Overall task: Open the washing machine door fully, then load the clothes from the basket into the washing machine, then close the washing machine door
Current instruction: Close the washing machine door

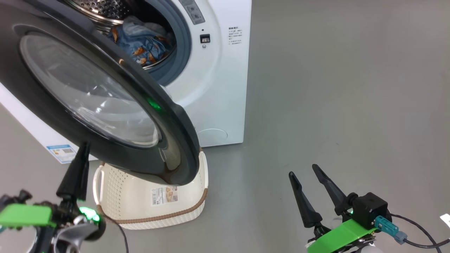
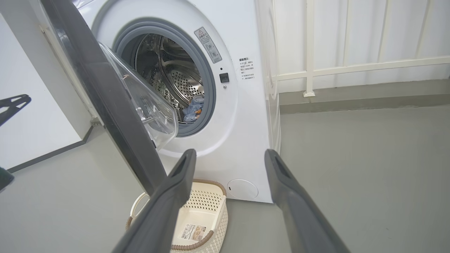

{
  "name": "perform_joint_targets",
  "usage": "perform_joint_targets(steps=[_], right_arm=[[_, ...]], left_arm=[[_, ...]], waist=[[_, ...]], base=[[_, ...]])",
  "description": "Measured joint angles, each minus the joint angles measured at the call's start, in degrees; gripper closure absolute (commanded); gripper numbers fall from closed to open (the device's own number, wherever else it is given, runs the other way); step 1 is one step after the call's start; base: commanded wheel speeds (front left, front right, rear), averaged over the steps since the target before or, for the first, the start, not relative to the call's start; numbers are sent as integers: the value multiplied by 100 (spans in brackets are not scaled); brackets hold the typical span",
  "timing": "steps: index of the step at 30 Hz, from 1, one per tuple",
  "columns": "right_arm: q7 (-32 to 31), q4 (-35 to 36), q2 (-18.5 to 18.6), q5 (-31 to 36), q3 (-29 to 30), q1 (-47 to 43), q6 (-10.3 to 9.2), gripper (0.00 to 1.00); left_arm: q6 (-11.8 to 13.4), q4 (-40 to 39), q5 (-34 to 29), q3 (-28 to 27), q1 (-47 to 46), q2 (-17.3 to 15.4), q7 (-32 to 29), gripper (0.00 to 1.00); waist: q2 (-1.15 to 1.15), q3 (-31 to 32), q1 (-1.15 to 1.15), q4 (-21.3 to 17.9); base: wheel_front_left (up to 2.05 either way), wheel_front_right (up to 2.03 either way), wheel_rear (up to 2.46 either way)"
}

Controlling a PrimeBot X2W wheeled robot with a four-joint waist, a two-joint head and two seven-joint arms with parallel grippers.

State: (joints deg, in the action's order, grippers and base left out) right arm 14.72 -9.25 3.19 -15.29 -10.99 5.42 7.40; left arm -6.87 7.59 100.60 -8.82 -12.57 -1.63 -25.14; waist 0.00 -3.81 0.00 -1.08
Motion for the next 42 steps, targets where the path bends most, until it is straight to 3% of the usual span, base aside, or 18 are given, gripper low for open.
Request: perform_joint_targets(steps=[17, 18, 19, 20, 21, 27, 36, 42], right_arm=[[0, 34, -2, -79, 12, -77, 0, 0], [0, 35, -2, -86, 13, -77, 0, 0], [0, 35, -2, -94, 13, -77, 0, 0], [0, 37, -2, -96, 13, -77, 0, 0], [0, 38, -2, -96, 13, -77, 0, 0], [0, 60, -2, -96, 9, -77, 0, 0], [0, 62, -2, -96, -8, -77, 0, 0], [0, 60, -2, -96, -23, -77, 0, 0]], left_arm=[[0, -676, 291, 218, 1116, -13, 760, 100], [0, -705, 287, 227, 1150, -18, 795, 91], [0, -731, 286, 247, 1173, -19, 820, 62], [0, -761, 250, 258, 1205, -14, 891, 9], [0, -780, 198, 252, 1229, -15, 996, 0], [0, -896, -44, 248, 1236, -19, 1413, 0], [0, -1291, -1278, 335, 1245, -63, 1922, 0], [-1, -1454, -2172, 832, 1318, -497, 2758, 0]], waist=[[0, 76, 0, 235], [0, 75, 0, 243], [0, 74, 0, 251], [0, 73, 0, 259], [0, 72, 0, 266], [0, 80, 0, 294], [0, 132, 0, 314], [0, 158, 0, 339]], base=[[0, 0, 0], [0, 0, 0], [0, 0, 0], [0, 0, 0], [0, 0, 0], [0, 0, 0], [0, 0, 0], [0, 0, 0]])
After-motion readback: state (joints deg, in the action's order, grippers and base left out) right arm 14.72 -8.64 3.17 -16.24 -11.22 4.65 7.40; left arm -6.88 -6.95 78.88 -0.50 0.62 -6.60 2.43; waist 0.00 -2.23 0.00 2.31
